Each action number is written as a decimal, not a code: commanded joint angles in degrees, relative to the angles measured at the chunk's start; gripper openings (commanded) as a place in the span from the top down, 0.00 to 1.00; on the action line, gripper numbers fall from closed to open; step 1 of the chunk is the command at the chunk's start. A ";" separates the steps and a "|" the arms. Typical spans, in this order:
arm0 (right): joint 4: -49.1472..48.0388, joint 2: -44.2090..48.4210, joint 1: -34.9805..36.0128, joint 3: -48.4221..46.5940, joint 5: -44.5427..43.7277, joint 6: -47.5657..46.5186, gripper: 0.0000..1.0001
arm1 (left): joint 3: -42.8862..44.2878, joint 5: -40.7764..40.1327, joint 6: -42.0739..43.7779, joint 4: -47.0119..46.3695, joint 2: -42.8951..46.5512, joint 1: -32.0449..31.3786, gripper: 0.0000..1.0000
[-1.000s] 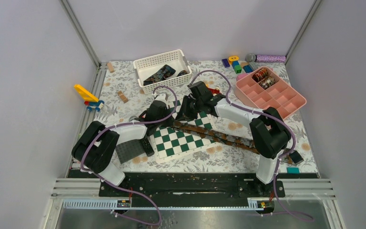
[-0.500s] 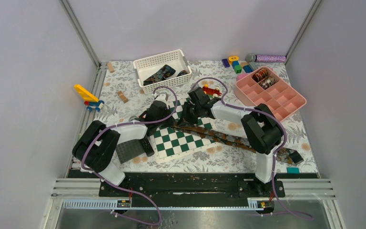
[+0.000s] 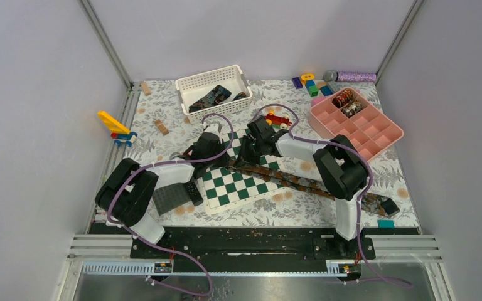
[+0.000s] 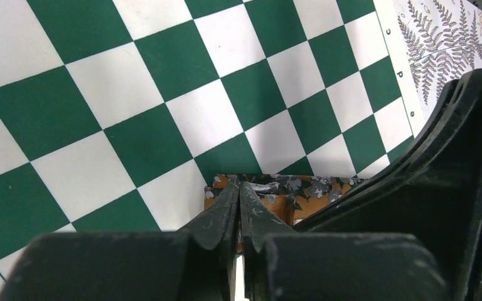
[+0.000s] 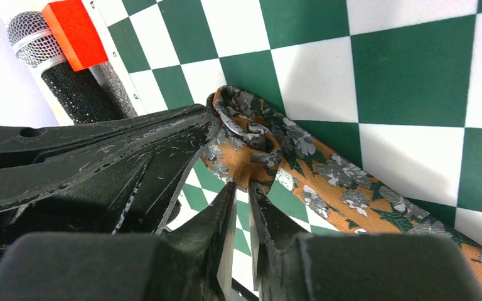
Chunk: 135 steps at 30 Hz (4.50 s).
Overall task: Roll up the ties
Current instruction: Roll the tie at the center of the board.
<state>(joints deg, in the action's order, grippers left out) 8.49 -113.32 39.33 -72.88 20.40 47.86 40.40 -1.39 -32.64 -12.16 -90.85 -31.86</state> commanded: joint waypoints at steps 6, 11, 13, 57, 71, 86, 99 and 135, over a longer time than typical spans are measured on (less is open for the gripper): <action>0.73 -1.22 0.45 -0.18 -2.91 0.02 0.81 | 0.15 0.78 -0.15 -1.18 2.48 0.00 0.84; 0.67 -1.70 0.48 -0.02 -3.08 -0.11 0.81 | 0.30 0.28 -0.25 -0.13 4.29 0.04 0.76; 0.69 -1.74 0.44 0.15 -3.23 -0.14 0.81 | 0.23 -0.34 -0.27 0.50 5.43 0.04 0.73; 0.18 -2.21 0.48 1.17 -3.53 -0.12 0.81 | -13.07 12.37 -4.62 -28.63 -2.52 3.64 0.49; 0.20 -2.18 0.43 1.30 -3.53 0.00 0.80 | -13.88 14.03 -5.16 -32.10 -5.43 4.13 0.51; 0.19 -2.29 0.34 1.39 -3.70 0.43 0.80 | -18.22 16.67 -5.63 -35.82 -1.77 5.76 0.47; 0.18 -2.04 0.20 1.69 -3.79 0.47 0.80 | -17.75 21.22 -6.56 -45.03 -6.87 6.27 0.51; 4.51 23.00 -2.29 4.89 -6.57 -5.74 0.70 | -13.48 17.93 -4.42 -33.55 -2.88 7.05 0.73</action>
<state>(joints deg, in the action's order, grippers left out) 10.79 -97.82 38.68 -69.43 16.32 44.71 24.53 19.07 -39.81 -48.99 -97.65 -24.80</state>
